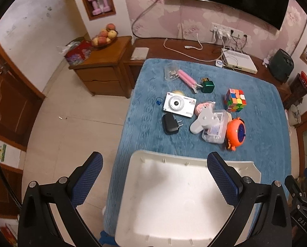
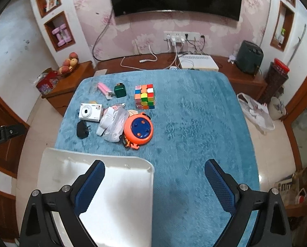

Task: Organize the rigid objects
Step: 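Grasp the orange speaker with the right tool while the left tool grasps the black charger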

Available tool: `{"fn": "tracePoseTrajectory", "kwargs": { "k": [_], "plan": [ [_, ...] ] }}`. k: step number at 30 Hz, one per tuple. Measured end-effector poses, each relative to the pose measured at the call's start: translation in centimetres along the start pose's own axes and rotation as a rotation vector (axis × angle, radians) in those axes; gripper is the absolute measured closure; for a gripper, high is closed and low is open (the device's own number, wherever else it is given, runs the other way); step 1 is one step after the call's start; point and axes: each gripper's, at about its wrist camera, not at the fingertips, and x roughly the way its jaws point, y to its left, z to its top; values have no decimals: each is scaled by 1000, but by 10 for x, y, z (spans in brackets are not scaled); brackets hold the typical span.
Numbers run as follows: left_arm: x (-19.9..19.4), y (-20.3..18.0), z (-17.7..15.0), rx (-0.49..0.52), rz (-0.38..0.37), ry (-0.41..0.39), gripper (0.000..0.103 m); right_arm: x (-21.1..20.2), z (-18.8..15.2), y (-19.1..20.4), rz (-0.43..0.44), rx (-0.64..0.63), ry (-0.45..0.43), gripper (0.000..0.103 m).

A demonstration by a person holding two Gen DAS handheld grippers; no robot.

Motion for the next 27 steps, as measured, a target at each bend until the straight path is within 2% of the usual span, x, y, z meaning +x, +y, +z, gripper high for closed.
{"fn": "tracePoseTrajectory", "kwargs": {
  "k": [5,11,18,23,27],
  "plan": [
    [45,11,41,26,-43,87,2,43,26,3,33,83,89,5],
    [109,10,67,53,-46,185,2,106,53,3,74,158,175,5],
    [176,5,72,37,-71,320,2,184,69,0,139,234,297,14],
    [212,4,69,-15,-115,425,2,219,68,-10,203,314,356,15],
    [230,7,66,-66,-118,468,5,234,65,-15,251,356,386,19]
  ]
}}
